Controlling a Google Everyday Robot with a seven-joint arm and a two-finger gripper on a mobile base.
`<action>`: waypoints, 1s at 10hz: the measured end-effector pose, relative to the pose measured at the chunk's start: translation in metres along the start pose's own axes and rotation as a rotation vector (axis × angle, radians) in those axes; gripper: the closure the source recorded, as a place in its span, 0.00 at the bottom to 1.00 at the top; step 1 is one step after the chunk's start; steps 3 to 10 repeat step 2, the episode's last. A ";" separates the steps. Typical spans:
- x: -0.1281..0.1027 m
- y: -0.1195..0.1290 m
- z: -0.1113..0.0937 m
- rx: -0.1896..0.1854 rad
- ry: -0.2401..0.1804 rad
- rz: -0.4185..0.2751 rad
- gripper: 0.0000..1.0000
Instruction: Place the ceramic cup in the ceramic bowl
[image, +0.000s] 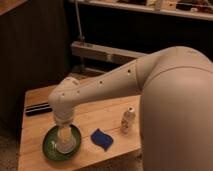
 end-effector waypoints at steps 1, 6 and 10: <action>0.010 -0.006 -0.010 -0.002 -0.047 0.023 0.20; 0.021 -0.013 -0.021 0.001 -0.101 0.045 0.20; 0.021 -0.013 -0.021 0.001 -0.101 0.045 0.20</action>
